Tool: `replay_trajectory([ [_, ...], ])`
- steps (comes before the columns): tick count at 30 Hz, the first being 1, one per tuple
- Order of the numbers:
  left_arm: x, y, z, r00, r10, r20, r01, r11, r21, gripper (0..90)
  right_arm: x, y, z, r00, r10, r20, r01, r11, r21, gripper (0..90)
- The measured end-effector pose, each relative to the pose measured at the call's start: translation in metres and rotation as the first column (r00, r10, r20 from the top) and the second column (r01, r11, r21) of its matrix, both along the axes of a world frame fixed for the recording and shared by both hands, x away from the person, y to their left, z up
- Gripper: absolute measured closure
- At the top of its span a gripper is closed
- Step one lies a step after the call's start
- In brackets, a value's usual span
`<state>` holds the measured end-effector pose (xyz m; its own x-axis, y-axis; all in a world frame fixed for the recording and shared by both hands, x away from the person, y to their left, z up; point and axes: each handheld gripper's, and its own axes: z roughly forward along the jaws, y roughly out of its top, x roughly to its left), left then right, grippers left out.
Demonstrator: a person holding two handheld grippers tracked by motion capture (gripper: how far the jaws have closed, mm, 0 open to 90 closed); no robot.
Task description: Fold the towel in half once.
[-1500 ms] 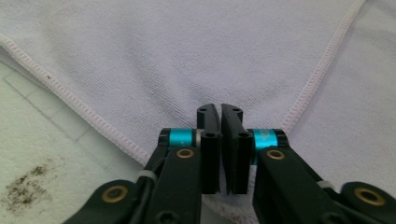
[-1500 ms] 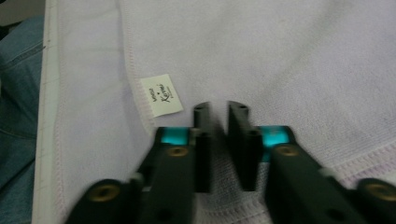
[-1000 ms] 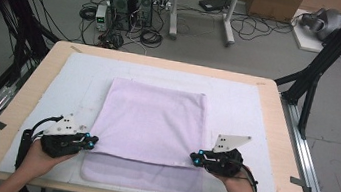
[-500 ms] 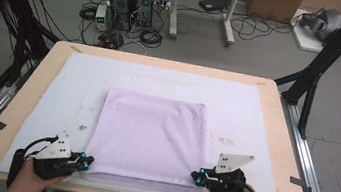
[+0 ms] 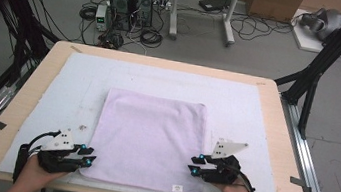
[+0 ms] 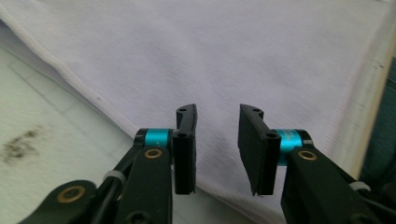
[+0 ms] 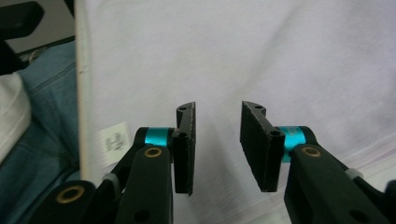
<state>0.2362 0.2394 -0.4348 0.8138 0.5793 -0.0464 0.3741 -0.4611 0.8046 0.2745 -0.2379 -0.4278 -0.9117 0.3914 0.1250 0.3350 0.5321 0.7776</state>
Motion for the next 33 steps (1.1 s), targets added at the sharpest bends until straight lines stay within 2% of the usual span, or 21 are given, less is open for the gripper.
replay_trajectory([
  [3,0.013,0.001,0.003,0.9996,0.027,0.002,-0.027,0.9995,-0.017,63.9,0.012,0.005,0.001,1.0,-0.005,0.003,0.005,1.0,-0.001,63.9],
  [5,0.022,0.002,0.005,0.9984,0.056,-0.002,-0.056,0.9977,-0.037,62.1,0.02,0.009,0.003,1.0,-0.007,-0.001,0.007,1.0,-0.019,62.3],
  [8,0.039,0.003,0.008,0.9943,0.106,-0.011,-0.106,0.9929,-0.053,61.8,0.032,0.01,0.005,0.9994,-0.029,0.019,0.029,0.999,-0.03,62.3],
  [11,0.062,0.003,0.012,0.9871,0.16,-0.012,-0.16,0.9858,-0.051,61.9,0.047,0.008,0.009,0.9984,-0.053,0.018,0.054,0.998,-0.046,61.8],
  [12,0.072,0.001,0.015,0.9849,0.173,-0.001,-0.173,0.9846,-0.025,62.0,0.055,0.008,0.011,0.9978,-0.063,0.021,0.064,0.996,-0.054,61.4],
  [14,0.091,-0.005,0.022,0.9811,0.193,0.013,-0.193,0.9812,-0.012,62.4,0.07,0.005,0.016,0.9958,-0.088,0.024,0.09,0.994,-0.063,60.8],
  [16,0.109,-0.009,0.027,0.9779,0.209,0.017,-0.208,0.9779,-0.021,62.4,0.09,0.002,0.021,0.9917,-0.125,0.032,0.127,0.989,-0.08,59.1],
  [17,0.123,-0.012,0.03,0.9737,0.227,0.017,-0.227,0.9737,-0.024,61.9,0.097,0.002,0.022,0.9902,-0.134,0.038,0.137,0.987,-0.087,58.5],
  [19,0.142,-0.015,0.033,0.9628,0.269,0.026,-0.269,0.963,0.008,60.1,0.118,0.001,0.025,0.9838,-0.172,0.05,0.176,0.979,-0.105,56.1],
  [20,0.154,-0.016,0.034,0.9527,0.302,0.031,-0.303,0.953,0.012,57.7,0.125,0.0,0.027,0.9809,-0.187,0.051,0.192,0.975,-0.109,54.5],
  [21,0.161,-0.016,0.034,0.9465,0.322,0.029,-0.322,0.9467,0.009,56.0,0.136,-0.002,0.029,0.9734,-0.223,0.051,0.228,0.968,-0.108,52.5],
  [22,0.17,-0.016,0.033,0.938,0.346,0.017,-0.346,0.938,0.014,54.1,0.142,-0.003,0.03,0.9697,-0.239,0.051,0.243,0.964,-0.104,50.4],
  [24,0.184,-0.016,0.029,0.9262,0.377,-0.01,-0.377,0.9262,0.011,50.1,0.156,-0.007,0.031,0.9562,-0.289,0.048,0.292,0.952,-0.09,48.0],
  [26,0.196,-0.015,0.023,0.9114,0.408,-0.057,-0.407,0.9131,0.017,46.6,0.168,-0.008,0.029,0.9447,-0.327,0.024,0.328,0.94,-0.095,44.4],
  [27,0.2,-0.015,0.021,0.9078,0.413,-0.075,-0.413,0.9105,0.006,46.9,0.172,-0.008,0.026,0.9374,-0.348,0.02,0.348,0.932,-0.099,44.6],
  [28,0.203,-0.015,0.018,0.9085,0.406,-0.099,-0.409,0.9127,-0.006,51.4,0.176,-0.01,0.021,0.9315,-0.364,0.004,0.363,0.928,-0.085,44.6],
  [29,0.205,-0.015,0.017,0.9099,0.399,-0.114,-0.402,0.9155,-0.009,62.4,0.18,-0.011,0.015,0.923,-0.382,-0.045,0.379,0.923,-0.066,47.3],
  [30,0.206,-0.016,0.016,0.9118,0.394,-0.116,-0.399,0.9169,-0.021,73.9,0.182,-0.011,0.011,0.9234,-0.378,-0.067,0.374,0.925,-0.065,55.7],
  [31,0.205,-0.015,0.016,0.9123,0.391,-0.122,-0.397,0.9172,-0.032,83.7,0.183,-0.011,0.008,0.9332,-0.343,-0.107,0.338,0.939,-0.064,73.9],
  [32,0.204,-0.014,0.017,0.9149,0.387,-0.114,-0.393,0.9187,-0.036,85.2,0.182,-0.01,0.009,0.9389,-0.327,-0.109,0.321,0.945,-0.062,82.4],
  [33,0.201,-0.014,0.02,0.9181,0.385,-0.092,-0.391,0.9192,-0.048,85.8,0.18,-0.008,0.012,0.9469,-0.311,-0.08,0.307,0.949,-0.066,83.3],
])
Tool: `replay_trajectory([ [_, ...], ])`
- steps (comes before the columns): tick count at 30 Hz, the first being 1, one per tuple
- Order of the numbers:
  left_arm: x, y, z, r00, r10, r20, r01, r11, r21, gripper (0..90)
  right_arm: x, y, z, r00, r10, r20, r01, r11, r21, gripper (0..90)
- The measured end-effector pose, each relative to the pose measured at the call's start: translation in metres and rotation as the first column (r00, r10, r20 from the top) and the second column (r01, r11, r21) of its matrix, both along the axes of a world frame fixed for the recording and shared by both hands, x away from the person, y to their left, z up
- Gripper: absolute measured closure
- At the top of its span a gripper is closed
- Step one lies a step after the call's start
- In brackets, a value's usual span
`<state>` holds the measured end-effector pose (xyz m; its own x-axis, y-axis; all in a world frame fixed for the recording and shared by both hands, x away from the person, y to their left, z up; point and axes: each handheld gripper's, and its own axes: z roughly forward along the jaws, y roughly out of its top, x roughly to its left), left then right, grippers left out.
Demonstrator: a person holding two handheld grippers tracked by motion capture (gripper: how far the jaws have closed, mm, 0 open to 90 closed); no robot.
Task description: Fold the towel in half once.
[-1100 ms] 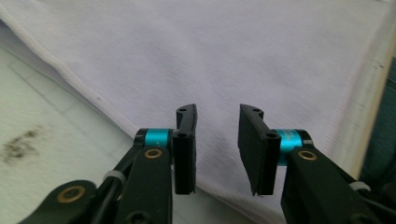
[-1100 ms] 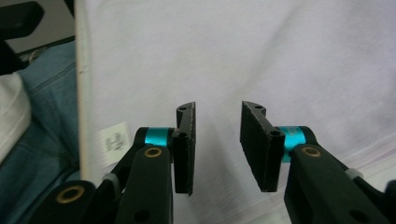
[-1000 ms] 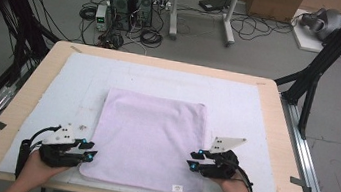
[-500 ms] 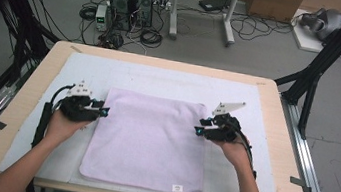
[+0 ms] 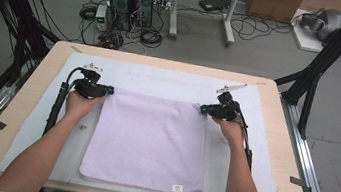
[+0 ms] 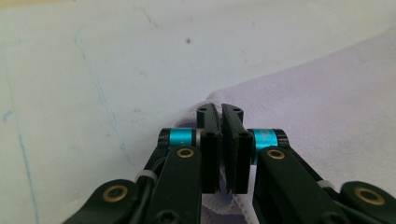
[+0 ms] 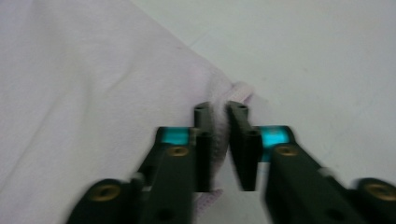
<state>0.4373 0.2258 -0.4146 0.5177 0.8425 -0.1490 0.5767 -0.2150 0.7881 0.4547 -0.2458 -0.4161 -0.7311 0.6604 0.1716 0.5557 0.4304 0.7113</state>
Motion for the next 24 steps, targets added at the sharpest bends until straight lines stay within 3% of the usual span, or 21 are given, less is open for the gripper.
replay_trajectory([
  [3,-0.013,0.003,0.015,0.9973,-0.027,0.069,0.027,0.9996,-0.009,86.1,-0.01,0.004,0.018,0.9971,0.029,0.071,-0.03,0.999,0.011,84.0],
  [5,-0.031,0.006,0.026,0.9898,-0.045,0.135,0.048,0.9986,-0.019,85.9,-0.021,0.003,0.029,0.9939,0.067,0.087,-0.068,0.998,0.003,83.9],
  [7,-0.048,0.011,0.026,0.9882,-0.052,0.144,0.057,0.9981,-0.026,85.8,-0.036,0.001,0.034,0.9907,0.098,0.094,-0.098,0.995,-0.001,83.9],
  [9,-0.07,0.017,0.016,0.9885,-0.056,0.14,0.06,0.998,-0.021,85.8,-0.051,-0.003,0.03,0.9895,0.118,0.084,-0.118,0.993,-0.004,83.9],
  [11,-0.094,0.023,-0.002,0.9895,-0.097,0.107,0.099,0.995,-0.013,85.8,-0.065,-0.009,0.018,0.9898,0.137,0.038,-0.137,0.991,-0.008,83.6],
  [13,-0.108,0.025,-0.014,0.9874,-0.145,0.063,0.144,0.9893,0.025,85.1,-0.073,-0.012,0.007,0.9861,0.165,-0.02,-0.165,0.986,-0.02,78.7],
  [14,-0.111,0.025,-0.015,0.9857,-0.166,0.031,0.165,0.9857,0.037,82.5,-0.077,-0.014,0.002,0.986,0.163,-0.037,-0.164,0.986,-0.034,73.3],
  [15,-0.113,0.026,-0.015,0.9845,-0.174,0.024,0.172,0.9838,0.049,76.7,-0.078,-0.016,0.002,0.987,0.156,-0.037,-0.157,0.987,-0.033,70.9],
  [16,-0.114,0.027,-0.012,0.9854,-0.165,0.043,0.163,0.9857,0.042,70.3,-0.079,-0.018,0.003,0.989,0.146,-0.025,-0.146,0.989,-0.024,68.4],
  [18,-0.109,0.028,-0.001,0.9866,-0.143,0.078,0.14,0.9893,0.04,60.4,-0.079,-0.018,0.012,0.9918,0.121,0.041,-0.121,0.993,-0.011,64.5],
  [20,-0.104,0.026,0.006,0.9858,-0.128,0.108,0.124,0.9912,0.047,58.4,-0.078,-0.013,0.021,0.9874,0.12,0.104,-0.118,0.993,-0.02,63.9],
  [22,-0.096,0.019,0.008,0.9859,-0.134,0.101,0.129,0.9903,0.05,58.4,-0.076,-0.003,0.027,0.9769,0.143,0.159,-0.135,0.989,-0.056,64.0],
  [24,-0.09,0.013,0.003,0.9881,-0.131,0.081,0.124,0.9889,0.082,58.4,-0.073,0.003,0.03,0.9729,0.144,0.181,-0.135,0.989,-0.059,63.9],
])
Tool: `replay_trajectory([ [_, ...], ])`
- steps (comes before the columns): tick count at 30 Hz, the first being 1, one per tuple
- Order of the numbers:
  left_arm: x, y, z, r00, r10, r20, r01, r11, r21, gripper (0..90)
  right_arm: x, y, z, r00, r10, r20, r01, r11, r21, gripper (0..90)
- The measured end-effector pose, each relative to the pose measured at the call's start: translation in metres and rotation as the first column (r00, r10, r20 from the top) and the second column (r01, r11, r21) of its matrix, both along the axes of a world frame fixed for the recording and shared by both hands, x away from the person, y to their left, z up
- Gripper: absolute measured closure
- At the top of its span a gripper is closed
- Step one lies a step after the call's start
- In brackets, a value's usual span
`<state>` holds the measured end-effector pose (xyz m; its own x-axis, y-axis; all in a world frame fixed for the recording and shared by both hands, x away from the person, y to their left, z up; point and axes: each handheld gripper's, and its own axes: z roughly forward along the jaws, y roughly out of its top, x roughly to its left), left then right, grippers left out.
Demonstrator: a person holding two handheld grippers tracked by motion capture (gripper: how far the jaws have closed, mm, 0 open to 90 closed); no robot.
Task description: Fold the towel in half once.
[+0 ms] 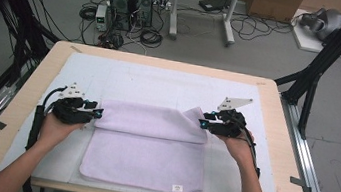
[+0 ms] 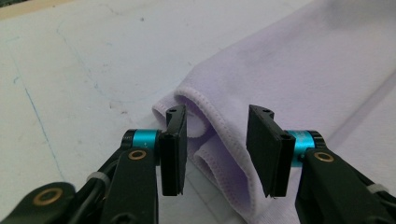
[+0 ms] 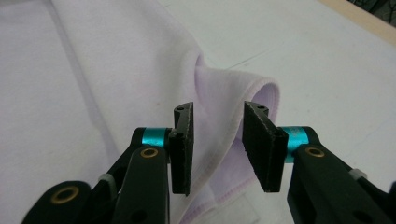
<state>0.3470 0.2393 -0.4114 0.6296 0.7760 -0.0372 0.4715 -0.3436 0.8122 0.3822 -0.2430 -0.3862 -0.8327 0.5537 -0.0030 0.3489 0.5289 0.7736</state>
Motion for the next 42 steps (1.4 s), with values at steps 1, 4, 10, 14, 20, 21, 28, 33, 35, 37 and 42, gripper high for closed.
replay_trajectory([
  [1,0.003,-0.002,-0.003,0.9999,0.006,-0.015,-0.006,0.9999,0.014,58.4,0.002,0.003,0.0,1.0,0.001,0.01,-0.001,1.0,-0.014,63.4],
  [4,0.009,-0.005,-0.011,0.9989,0.007,-0.046,-0.005,0.9992,0.04,64.1,0.009,0.008,-0.008,0.9993,-0.002,-0.037,0.0,0.999,-0.043,60.1],
  [10,0.024,-0.003,-0.003,0.9982,0.06,0.009,-0.06,0.9975,-0.038,87.5,0.022,0.007,-0.012,0.9933,0.009,-0.115,-0.005,0.999,0.037,87.2],
  [14,0.062,-0.001,0.02,0.9775,0.185,0.1,-0.173,0.9775,-0.12,87.6,0.052,-0.007,0.004,0.9893,-0.106,-0.101,0.115,0.989,0.093,87.2],
  [20,0.106,-0.017,0.023,0.948,0.306,0.088,-0.299,0.951,-0.077,67.2,0.083,-0.017,0.007,0.9196,-0.392,-0.026,0.393,0.919,0.034,65.2],
  [21,0.105,-0.019,0.019,0.9539,0.289,0.08,-0.287,0.957,-0.046,66.2,0.083,-0.016,0.006,0.9191,-0.393,-0.024,0.394,0.919,0.018,65.1],
  [28,0.088,-0.022,-0.004,0.9848,0.173,0.014,-0.174,0.9846,0.023,62.1,0.073,-0.006,-0.008,0.9703,-0.236,-0.053,0.235,0.972,-0.034,68.4],
  [33,0.072,-0.023,-0.012,0.997,0.078,0.0,-0.078,0.9951,0.062,60.0,0.057,0.005,-0.022,0.9875,-0.131,-0.088,0.129,0.991,-0.032,66.6],
  [35,0.063,-0.02,-0.016,0.9989,0.047,-0.009,-0.046,0.9949,0.089,60.4,0.047,0.007,-0.024,0.9915,-0.1,-0.084,0.096,0.994,-0.049,66.2],
  [37,0.052,-0.017,-0.016,0.9995,0.03,-0.003,-0.03,0.9953,0.093,61.3,0.037,0.006,-0.026,0.9928,-0.088,-0.082,0.085,0.996,-0.039,65.9],
  [42,0.007,-0.011,-0.008,0.9978,-0.045,0.049,0.04,0.9934,0.107,57.7,-0.001,0.006,-0.021,0.9969,-0.004,-0.079,0.004,1.0,-0.003,64.0],
])
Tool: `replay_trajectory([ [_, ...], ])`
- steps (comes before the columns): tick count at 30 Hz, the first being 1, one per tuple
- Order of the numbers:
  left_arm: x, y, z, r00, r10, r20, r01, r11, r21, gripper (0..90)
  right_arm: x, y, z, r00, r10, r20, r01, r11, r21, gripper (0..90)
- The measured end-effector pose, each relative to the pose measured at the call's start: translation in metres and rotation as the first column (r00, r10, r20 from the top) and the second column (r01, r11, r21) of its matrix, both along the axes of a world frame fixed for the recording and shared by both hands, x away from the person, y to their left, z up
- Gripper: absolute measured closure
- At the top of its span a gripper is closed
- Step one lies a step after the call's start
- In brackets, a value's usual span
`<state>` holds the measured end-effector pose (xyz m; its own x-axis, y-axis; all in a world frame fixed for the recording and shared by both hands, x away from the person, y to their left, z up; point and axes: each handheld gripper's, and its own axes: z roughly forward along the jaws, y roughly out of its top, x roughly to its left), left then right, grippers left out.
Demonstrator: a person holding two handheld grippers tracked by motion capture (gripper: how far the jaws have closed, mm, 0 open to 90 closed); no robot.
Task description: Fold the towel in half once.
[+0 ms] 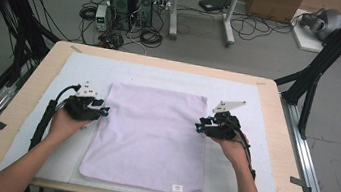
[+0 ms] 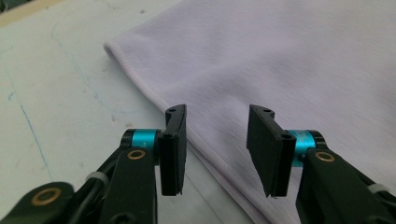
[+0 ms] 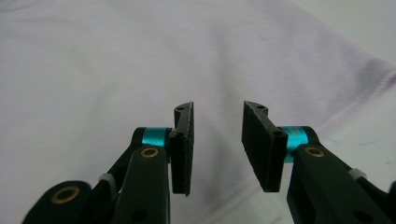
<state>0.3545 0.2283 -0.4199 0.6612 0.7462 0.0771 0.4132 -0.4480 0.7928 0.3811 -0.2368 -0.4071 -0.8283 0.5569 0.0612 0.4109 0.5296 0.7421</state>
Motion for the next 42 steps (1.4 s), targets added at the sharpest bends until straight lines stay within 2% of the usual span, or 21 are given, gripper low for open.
replay_trajectory([
  [2,-0.019,0.002,0.001,0.9995,-0.03,0.004,0.03,0.9996,0.001,57.2,-0.018,0.0,0.001,0.9996,0.028,0.009,-0.028,1.0,0.004,62.2],
  [3,-0.028,0.003,0.001,0.9993,-0.038,0.003,0.038,0.9992,0.01,57.0,-0.025,0.0,0.002,0.9991,0.042,-0.009,-0.042,0.999,0.006,61.2],
  [5,-0.045,0.005,-0.002,0.9981,-0.06,-0.012,0.061,0.9981,0.012,54.6,-0.043,0.0,0.001,0.9982,0.057,0.017,-0.057,0.998,0.02,61.4],
  [7,-0.059,0.005,-0.005,0.9974,-0.069,-0.019,0.069,0.9975,0.014,53.6,-0.058,-0.001,-0.003,0.9973,0.074,0.003,-0.074,0.996,0.043,61.0],
  [9,-0.076,0.006,-0.006,0.9956,-0.092,-0.015,0.092,0.9957,-0.015,52.6,-0.073,-0.001,-0.007,0.996,0.089,0.007,-0.089,0.996,0.031,60.7],
  [12,-0.096,0.006,-0.01,0.9931,-0.117,-0.011,0.117,0.9931,-0.01,52.6,-0.096,-0.003,-0.015,0.9931,0.117,-0.01,-0.116,0.992,0.051,60.4],
  [16,-0.118,0.011,-0.02,0.9852,-0.164,-0.048,0.164,0.9864,-0.016,55.3,-0.118,-0.004,-0.026,0.9828,0.181,-0.038,-0.179,0.982,0.055,61.6],
  [17,-0.124,0.012,-0.022,0.9802,-0.189,-0.058,0.189,0.9819,-0.005,56.6,-0.121,-0.005,-0.027,0.9808,0.191,-0.04,-0.188,0.98,0.056,62.5],
  [18,-0.131,0.012,-0.025,0.9779,-0.2,-0.062,0.2,0.9797,0.005,57.7,-0.126,-0.005,-0.029,0.9771,0.206,-0.052,-0.203,0.977,0.06,64.0],
  [19,-0.136,0.015,-0.026,0.9777,-0.203,-0.053,0.203,0.9791,-0.005,59.9,-0.131,-0.006,-0.032,0.9727,0.225,-0.056,-0.223,0.974,0.046,65.9],
  [20,-0.137,0.016,-0.025,0.9776,-0.202,-0.06,0.202,0.9794,-0.005,62.5,-0.135,-0.007,-0.035,0.9706,0.233,-0.062,-0.232,0.973,0.022,68.0],
  [21,-0.139,0.018,-0.025,0.9776,-0.201,-0.063,0.201,0.9796,-0.004,62.5,-0.137,-0.007,-0.036,0.9697,0.236,-0.063,-0.235,0.972,0.019,68.0],
  [26,-0.143,0.025,-0.024,0.978,-0.197,-0.069,0.197,0.9804,-0.004,61.1,-0.148,-0.013,-0.038,0.9714,0.232,-0.05,-0.231,0.973,0.024,71.9],
  [30,-0.141,0.024,-0.024,0.9805,-0.184,-0.068,0.184,0.9828,-0.006,57.1,-0.148,-0.014,-0.037,0.9698,0.237,-0.056,-0.236,0.971,0.025,71.4],
  [31,-0.14,0.024,-0.024,0.9812,-0.182,-0.065,0.182,0.9834,-0.007,55.7,-0.146,-0.013,-0.036,0.9693,0.238,-0.06,-0.237,0.971,0.03,69.3],
  [36,-0.13,0.022,-0.016,0.9857,-0.159,-0.055,0.158,0.9869,-0.034,51.1,-0.134,-0.01,-0.03,0.9822,0.184,-0.035,-0.183,0.982,0.051,56.4],
  [41,-0.112,0.016,-0.005,0.9884,-0.145,-0.045,0.143,0.9883,-0.054,45.0,-0.112,-0.006,-0.026,0.9932,0.113,-0.028,-0.111,0.991,0.08,44.5],
  [42,-0.108,0.014,-0.004,0.9886,-0.144,-0.043,0.142,0.9888,-0.046,44.4,-0.107,-0.005,-0.025,0.9942,0.105,-0.022,-0.103,0.992,0.079,42.4],
])
